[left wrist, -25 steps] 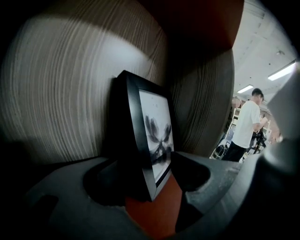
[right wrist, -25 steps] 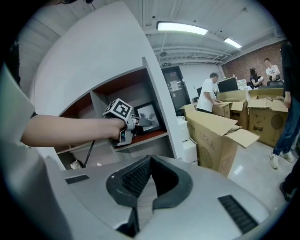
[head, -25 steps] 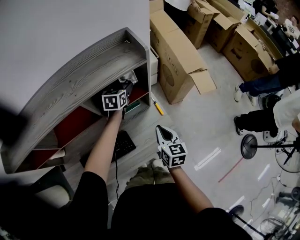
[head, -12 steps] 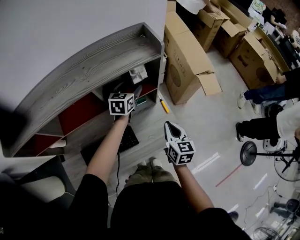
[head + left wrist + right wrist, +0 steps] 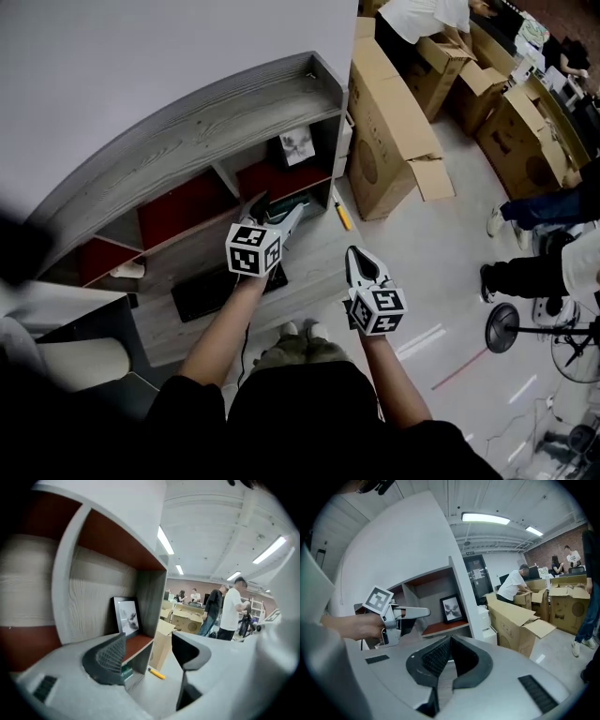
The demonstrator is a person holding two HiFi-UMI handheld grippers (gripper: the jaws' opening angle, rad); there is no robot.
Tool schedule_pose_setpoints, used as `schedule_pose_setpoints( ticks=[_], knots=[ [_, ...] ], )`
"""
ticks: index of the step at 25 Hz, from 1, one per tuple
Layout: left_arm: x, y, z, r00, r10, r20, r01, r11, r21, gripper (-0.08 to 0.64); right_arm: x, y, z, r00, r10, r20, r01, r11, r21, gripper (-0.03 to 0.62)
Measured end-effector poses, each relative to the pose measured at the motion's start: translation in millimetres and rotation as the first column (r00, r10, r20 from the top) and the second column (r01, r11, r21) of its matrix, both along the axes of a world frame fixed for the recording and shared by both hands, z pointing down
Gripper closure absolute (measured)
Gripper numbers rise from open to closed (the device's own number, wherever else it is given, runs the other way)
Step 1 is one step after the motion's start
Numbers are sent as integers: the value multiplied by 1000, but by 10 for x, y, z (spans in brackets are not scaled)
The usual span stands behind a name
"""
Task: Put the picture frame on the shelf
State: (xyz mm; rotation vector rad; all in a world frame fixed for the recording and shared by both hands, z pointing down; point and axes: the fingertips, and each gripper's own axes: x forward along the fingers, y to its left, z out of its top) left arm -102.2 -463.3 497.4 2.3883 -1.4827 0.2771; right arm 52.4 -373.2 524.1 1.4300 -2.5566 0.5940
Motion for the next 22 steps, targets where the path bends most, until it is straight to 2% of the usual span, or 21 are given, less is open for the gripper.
schedule_pose_setpoints(
  ticks=[6,9,12,16,22],
  knots=[
    [-47,766,-203,993,-54,-102,61,996,65,258,-115,129,-77,998,-60,10,60,998,26,580],
    [-221,1139,-124,978,-136,-160,151,985,87,259,-272,213,-103,994,-106,23,105,993,47,580],
    [-431,1532,69,962,-221,-159,234,970,69,266,-441,313,-98,988,-152,40,149,987,61,580],
    [-741,1981,163,931,-314,-186,329,943,58,319,-732,479,-32,973,-229,36,227,972,52,580],
    [-1147,2467,81,901,-389,-193,409,909,74,429,-1255,910,-74,940,-342,-13,342,938,55,580]
  ],
)
